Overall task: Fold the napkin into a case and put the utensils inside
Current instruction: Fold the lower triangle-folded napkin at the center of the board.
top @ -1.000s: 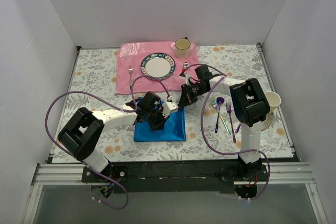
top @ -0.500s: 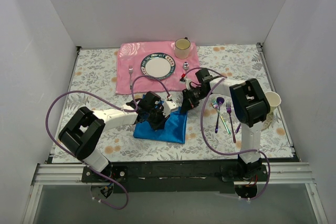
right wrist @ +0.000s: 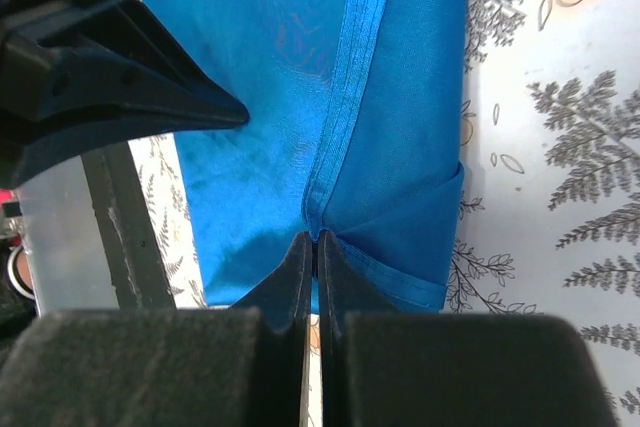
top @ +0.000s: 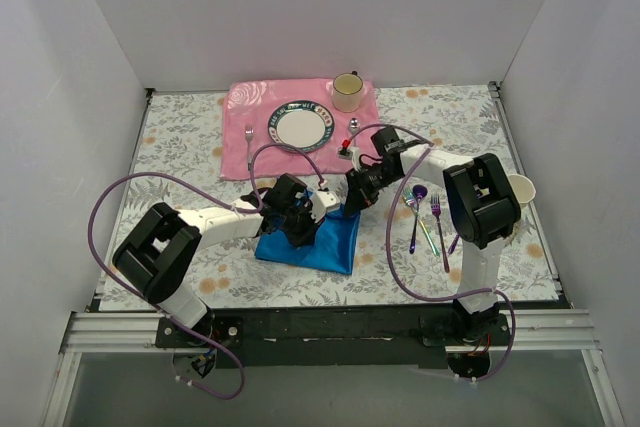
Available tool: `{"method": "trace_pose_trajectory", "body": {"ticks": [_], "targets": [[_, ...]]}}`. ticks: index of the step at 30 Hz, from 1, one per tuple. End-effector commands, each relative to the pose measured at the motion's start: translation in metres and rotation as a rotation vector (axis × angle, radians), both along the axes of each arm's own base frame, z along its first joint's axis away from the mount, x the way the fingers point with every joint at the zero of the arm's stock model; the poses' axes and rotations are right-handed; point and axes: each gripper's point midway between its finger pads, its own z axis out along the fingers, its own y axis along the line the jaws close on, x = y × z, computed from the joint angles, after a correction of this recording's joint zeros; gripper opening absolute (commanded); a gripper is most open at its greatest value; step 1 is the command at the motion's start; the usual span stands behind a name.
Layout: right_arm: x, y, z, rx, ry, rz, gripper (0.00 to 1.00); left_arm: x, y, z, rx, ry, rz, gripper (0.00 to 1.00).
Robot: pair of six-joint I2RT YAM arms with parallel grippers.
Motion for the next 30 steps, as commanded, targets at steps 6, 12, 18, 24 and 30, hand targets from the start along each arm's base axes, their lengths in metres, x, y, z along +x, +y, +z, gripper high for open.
{"method": "trace_pose_trajectory", "body": {"ticks": [6, 12, 18, 24, 30], "targets": [[-0.016, -0.015, -0.026, -0.085, -0.046, 0.093, 0.01, -0.012, 0.02, -0.027, 0.101, 0.057, 0.03, 0.0], [-0.016, -0.027, -0.047, -0.148, -0.084, 0.115, 0.01, -0.013, 0.018, -0.026, 0.091, 0.072, 0.042, 0.0], [-0.01, -0.032, -0.053, -0.179, -0.144, 0.135, 0.01, -0.013, 0.007, 0.001, -0.019, 0.081, 0.049, 0.03], [0.002, -0.028, -0.047, -0.179, -0.185, 0.131, 0.01, -0.015, 0.005, 0.051, -0.131, -0.001, -0.006, 0.12], [0.019, -0.023, -0.047, -0.185, -0.23, 0.142, 0.01, -0.024, 0.025, 0.051, -0.116, -0.188, -0.19, 0.15]]}}
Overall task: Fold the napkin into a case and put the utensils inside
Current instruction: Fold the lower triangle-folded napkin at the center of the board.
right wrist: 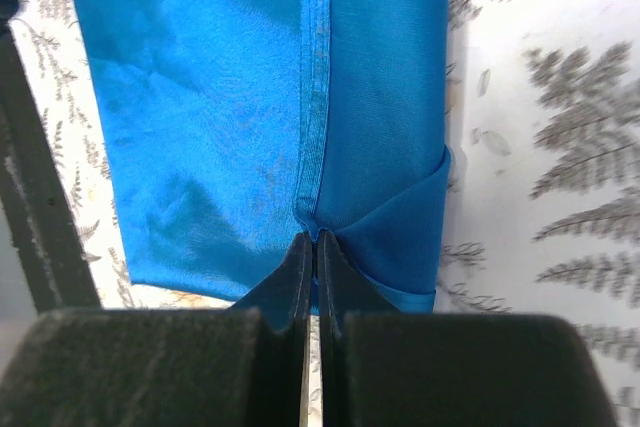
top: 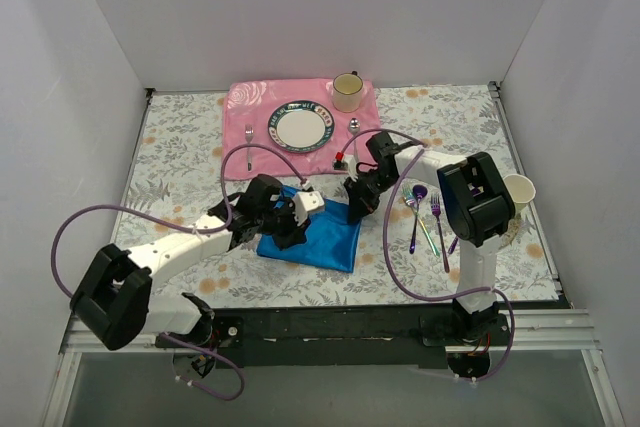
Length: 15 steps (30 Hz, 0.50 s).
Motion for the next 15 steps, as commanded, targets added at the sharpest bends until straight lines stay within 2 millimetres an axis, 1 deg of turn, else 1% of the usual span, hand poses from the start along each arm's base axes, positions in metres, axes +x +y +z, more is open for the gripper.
{"method": "trace_pose_trajectory", "body": {"ticks": [1, 3, 4, 5, 6, 7, 9, 13, 15], "targets": [[0.025, -0.005, -0.014, -0.072, -0.096, 0.021, 0.01, -0.008, 0.011, -0.006, 0.032, -0.108, -0.135, 0.16], [0.029, -0.002, -0.009, -0.06, -0.102, 0.022, 0.01, -0.001, 0.01, -0.011, 0.061, -0.101, -0.136, 0.15], [0.027, -0.001, -0.005, -0.049, -0.097, 0.024, 0.01, 0.0, 0.01, -0.021, 0.085, -0.074, -0.136, 0.14], [0.027, 0.001, -0.001, -0.041, -0.101, 0.03, 0.01, 0.003, 0.01, -0.027, 0.103, -0.068, -0.131, 0.14], [0.026, 0.001, 0.002, -0.037, -0.105, 0.035, 0.01, 0.008, 0.007, -0.027, 0.097, -0.08, -0.128, 0.13], [0.025, 0.003, 0.007, -0.024, -0.112, 0.042, 0.01, 0.009, 0.007, -0.036, 0.114, -0.063, -0.128, 0.12], [0.022, 0.004, 0.013, -0.014, -0.112, 0.055, 0.01, 0.014, 0.008, -0.042, 0.128, -0.07, -0.117, 0.08], [0.014, 0.007, 0.029, 0.015, -0.111, 0.085, 0.01, 0.013, 0.016, -0.061, 0.182, -0.03, -0.089, 0.04], [0.007, 0.008, 0.037, 0.03, -0.11, 0.108, 0.01, 0.012, 0.019, -0.065, 0.199, -0.018, -0.075, 0.02]]}}
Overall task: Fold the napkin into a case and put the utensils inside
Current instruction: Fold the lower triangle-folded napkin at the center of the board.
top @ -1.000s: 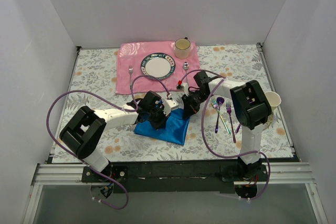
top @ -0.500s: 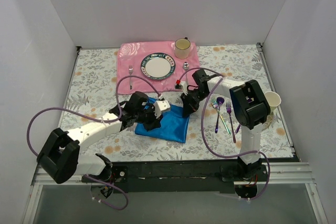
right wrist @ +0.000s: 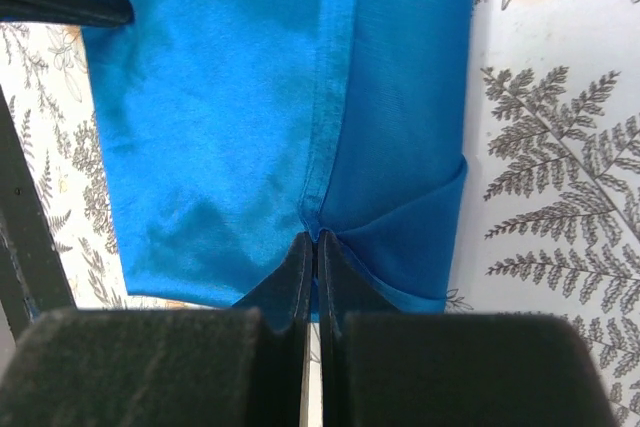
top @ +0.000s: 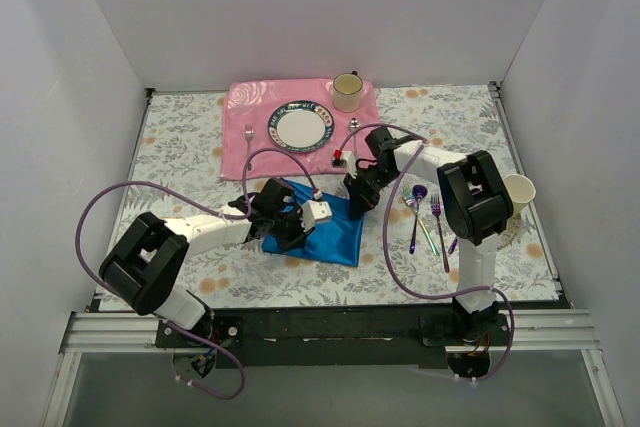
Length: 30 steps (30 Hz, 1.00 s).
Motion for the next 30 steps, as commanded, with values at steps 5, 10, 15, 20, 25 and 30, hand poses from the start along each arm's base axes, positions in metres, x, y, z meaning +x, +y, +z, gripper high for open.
{"method": "trace_pose_trajectory", "body": {"ticks": [5, 10, 15, 20, 25, 30], "targets": [[-0.02, 0.007, 0.038, 0.056, -0.049, 0.109, 0.01, 0.003, 0.013, -0.015, 0.078, 0.017, 0.065, 0.01], [-0.026, -0.001, 0.031, 0.019, -0.059, 0.154, 0.01, -0.001, 0.017, -0.017, 0.088, 0.039, 0.084, 0.01], [-0.032, -0.009, 0.021, -0.017, -0.048, 0.163, 0.01, -0.004, 0.018, -0.018, 0.089, 0.047, 0.093, 0.0], [-0.036, -0.019, 0.015, -0.055, -0.048, 0.182, 0.01, -0.003, 0.02, -0.02, 0.1, 0.048, 0.101, 0.0], [-0.037, -0.025, 0.019, -0.065, -0.045, 0.181, 0.01, -0.005, 0.022, -0.022, 0.107, 0.06, 0.108, 0.0], [-0.038, -0.027, 0.028, -0.057, -0.035, 0.169, 0.01, -0.007, 0.022, -0.022, 0.103, 0.067, 0.112, 0.0]]}}
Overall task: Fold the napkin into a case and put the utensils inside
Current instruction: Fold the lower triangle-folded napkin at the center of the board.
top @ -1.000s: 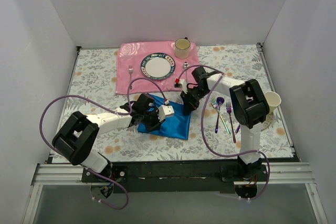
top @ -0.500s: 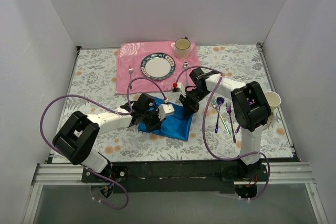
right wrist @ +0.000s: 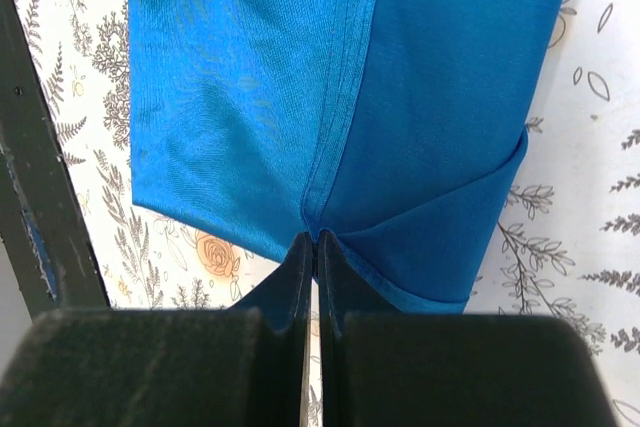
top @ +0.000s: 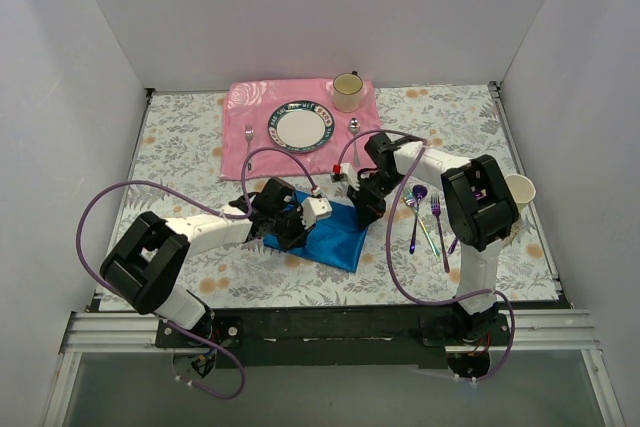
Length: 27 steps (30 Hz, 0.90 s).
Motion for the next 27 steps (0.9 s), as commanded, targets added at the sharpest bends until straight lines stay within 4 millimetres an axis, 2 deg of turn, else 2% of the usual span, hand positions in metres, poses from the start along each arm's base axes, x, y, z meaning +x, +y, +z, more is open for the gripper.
{"method": "trace_pose_trajectory", "body": {"ticks": [1, 5, 9, 11, 17, 21, 24, 27], "targets": [[-0.002, -0.004, 0.025, 0.024, -0.018, 0.001, 0.01, -0.011, 0.022, -0.021, 0.102, 0.048, 0.036, 0.0], [-0.008, -0.005, 0.025, 0.023, 0.003, -0.007, 0.01, -0.012, 0.022, -0.019, 0.1, 0.052, 0.034, 0.0], [-0.005, -0.01, 0.001, -0.023, 0.001, -0.025, 0.01, -0.013, 0.02, -0.014, 0.09, 0.06, 0.038, 0.0], [0.004, -0.01, -0.013, -0.047, -0.022, -0.045, 0.01, -0.016, 0.019, -0.011, 0.084, 0.077, 0.039, 0.0], [0.037, -0.007, -0.035, -0.093, -0.111, -0.055, 0.01, -0.027, 0.02, 0.0, 0.064, 0.118, 0.053, 0.0], [0.059, -0.003, -0.037, -0.097, -0.177, -0.029, 0.01, -0.037, 0.016, 0.007, 0.028, 0.178, 0.078, 0.01], [0.069, 0.003, -0.03, -0.065, -0.214, 0.007, 0.01, -0.041, 0.007, 0.028, -0.04, 0.205, 0.092, 0.07], [0.07, 0.005, -0.026, -0.044, -0.235, 0.044, 0.01, -0.025, 0.0, 0.063, -0.149, 0.175, 0.137, 0.13]]}}
